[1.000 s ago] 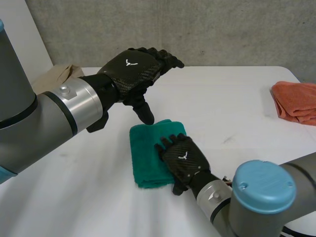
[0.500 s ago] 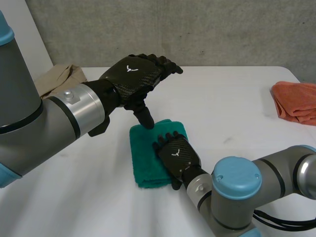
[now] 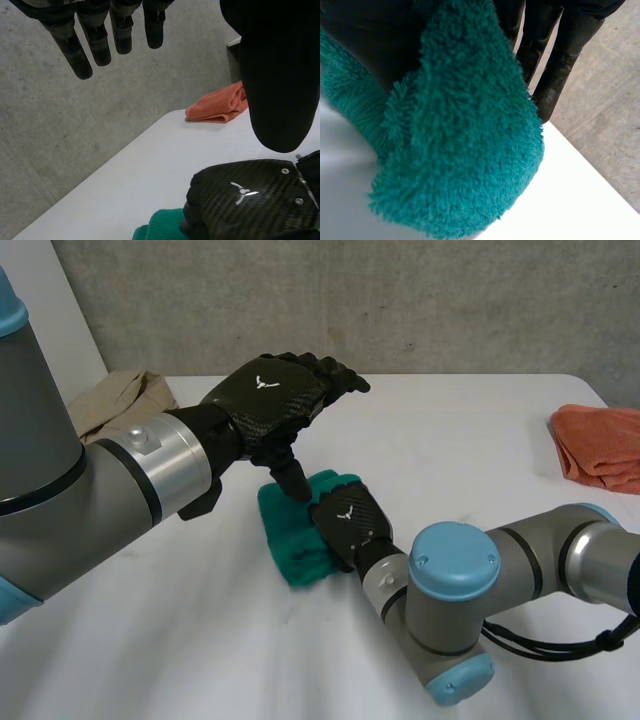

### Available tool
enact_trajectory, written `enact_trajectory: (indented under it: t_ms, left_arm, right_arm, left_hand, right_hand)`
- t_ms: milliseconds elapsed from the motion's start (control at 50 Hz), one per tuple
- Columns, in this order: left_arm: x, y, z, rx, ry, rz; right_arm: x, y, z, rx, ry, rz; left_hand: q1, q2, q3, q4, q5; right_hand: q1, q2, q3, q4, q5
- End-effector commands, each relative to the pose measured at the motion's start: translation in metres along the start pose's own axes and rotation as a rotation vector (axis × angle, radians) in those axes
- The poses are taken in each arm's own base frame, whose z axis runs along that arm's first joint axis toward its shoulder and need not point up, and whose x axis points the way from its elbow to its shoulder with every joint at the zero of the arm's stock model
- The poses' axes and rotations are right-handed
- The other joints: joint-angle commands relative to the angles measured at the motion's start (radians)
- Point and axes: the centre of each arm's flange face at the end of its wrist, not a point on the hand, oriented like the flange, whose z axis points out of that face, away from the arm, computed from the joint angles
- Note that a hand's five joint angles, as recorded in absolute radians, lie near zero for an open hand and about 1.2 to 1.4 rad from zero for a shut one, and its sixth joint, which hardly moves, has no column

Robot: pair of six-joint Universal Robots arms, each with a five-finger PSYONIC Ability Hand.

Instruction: Fold the laundry.

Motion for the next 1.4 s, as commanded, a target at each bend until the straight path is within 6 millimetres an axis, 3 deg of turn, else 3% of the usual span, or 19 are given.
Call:
enact_trajectory:
  t_ms: [20,260,420,480,560,660,720,780,860,920,940,1060,1080,1160,1220,1320,1340,1360,1400]
  left_arm:
    - [-0.001,0.0,0.0,0.001,-0.003,-0.011]
    - [-0.002,0.0,0.0,0.002,-0.004,-0.01]
    - [-0.002,0.003,0.002,-0.005,-0.005,-0.013]
    - [-0.002,0.004,0.002,-0.008,-0.004,-0.015]
    - [-0.002,0.004,0.002,-0.008,-0.004,-0.015]
    - [-0.003,0.003,0.002,-0.006,-0.008,-0.017]
    - [-0.002,0.002,0.002,-0.004,-0.005,-0.025]
    - [-0.003,0.001,0.001,-0.001,-0.007,-0.036]
    - [-0.004,0.001,0.001,-0.002,-0.01,-0.041]
    - [-0.004,0.002,0.001,-0.002,-0.01,-0.041]
    - [-0.004,0.002,0.001,0.001,-0.01,-0.04]
    - [-0.003,0.001,0.001,0.007,-0.008,-0.037]
    - [-0.003,0.001,0.001,0.009,-0.009,-0.037]
    - [-0.003,0.002,0.002,0.006,-0.008,-0.038]
    - [-0.002,0.002,0.002,0.006,-0.007,-0.038]
    - [-0.001,0.002,0.001,0.006,-0.004,-0.04]
    - [-0.001,0.002,0.001,0.006,-0.003,-0.042]
    - [0.0,0.001,0.001,0.009,-0.001,-0.045]
    - [0.001,0.0,0.001,0.01,0.001,-0.048]
  right_arm:
    - [0.039,-0.011,0.007,0.024,0.079,0.0]
    - [0.186,0.046,-0.011,-0.171,0.169,-0.047]
    - [0.242,0.068,-0.015,-0.166,0.172,-0.185]
    - [0.255,0.065,-0.007,-0.11,0.164,-0.195]
    - [0.286,0.045,0.008,-0.012,0.218,-0.219]
    - [0.34,0.008,0.026,0.16,0.333,-0.216]
    - [0.378,-0.007,0.028,0.254,0.415,-0.192]
    - [0.4,-0.015,0.028,0.315,0.458,-0.179]
    - [0.438,-0.009,0.019,0.365,0.514,-0.173]
    - [0.459,0.009,0.009,0.354,0.541,-0.175]
    - [0.469,0.027,0.002,0.329,0.546,-0.17]
    - [0.471,0.1,-0.009,0.23,0.452,-0.112]
    - [0.469,0.123,-0.014,0.198,0.424,-0.089]
    - [0.467,0.179,-0.036,0.108,0.417,-0.024]
    - [0.464,0.2,-0.047,0.053,0.421,-0.021]
    - [0.455,0.213,-0.062,-0.013,0.409,-0.004]
    - [0.455,0.21,-0.064,-0.017,0.405,-0.005]
    - [0.456,0.2,-0.066,-0.024,0.409,-0.008]
    - [0.457,0.19,-0.069,-0.034,0.412,-0.009]
  left_hand:
    - [0.03,0.018,0.01,0.017,0.002]
    - [0.03,0.018,0.01,0.017,0.002]
    - [0.03,0.018,0.01,0.017,0.002]
    - [0.03,0.018,0.01,0.017,0.002]
    - [0.027,0.015,0.007,0.015,-0.001]
    - [0.027,0.015,0.007,0.015,-0.001]
    - [0.027,0.015,0.007,0.015,-0.001]
    - [0.027,0.015,0.007,0.015,-0.001]
    - [0.027,0.015,0.007,0.015,-0.001]
    - [0.027,0.015,0.007,0.015,-0.001]
    - [0.027,0.015,0.007,0.015,-0.001]
    - [0.027,0.015,0.007,0.015,-0.001]
    - [0.027,0.015,0.007,0.015,-0.001]
    - [0.03,0.018,0.01,0.017,0.002]
    - [0.03,0.018,0.01,0.017,0.002]
    - [0.027,0.015,0.007,0.015,-0.001]
    - [0.027,0.015,0.007,0.015,-0.001]
    - [0.027,0.015,0.007,0.015,-0.001]
    - [0.027,0.015,0.007,0.015,-0.001]
  right_hand:
    - [0.463,0.225,0.239,0.229,0.281]
    - [0.463,0.225,0.239,0.229,0.281]
    - [0.463,0.225,0.239,0.229,0.281]
    - [0.463,0.225,0.239,0.229,0.281]
    - [0.463,0.225,0.239,0.229,0.281]
    - [0.463,0.225,0.239,0.229,0.281]
    - [0.463,0.225,0.239,0.229,0.281]
    - [0.463,0.225,0.239,0.229,0.281]
    - [0.463,0.225,0.239,0.229,0.281]
    - [0.463,0.225,0.239,0.229,0.281]
    - [0.463,0.225,0.239,0.229,0.281]
    - [0.463,0.225,0.239,0.229,0.281]
    - [0.463,0.225,0.239,0.229,0.281]
    - [0.463,0.225,0.239,0.229,0.281]
    - [0.463,0.225,0.239,0.229,0.281]
    - [0.463,0.225,0.239,0.229,0.281]
    - [0.374,0.136,0.15,0.14,0.192]
    - [-0.089,-0.327,-0.313,-0.323,-0.271]
    - [-0.64,-0.878,-0.863,-0.874,-0.822]
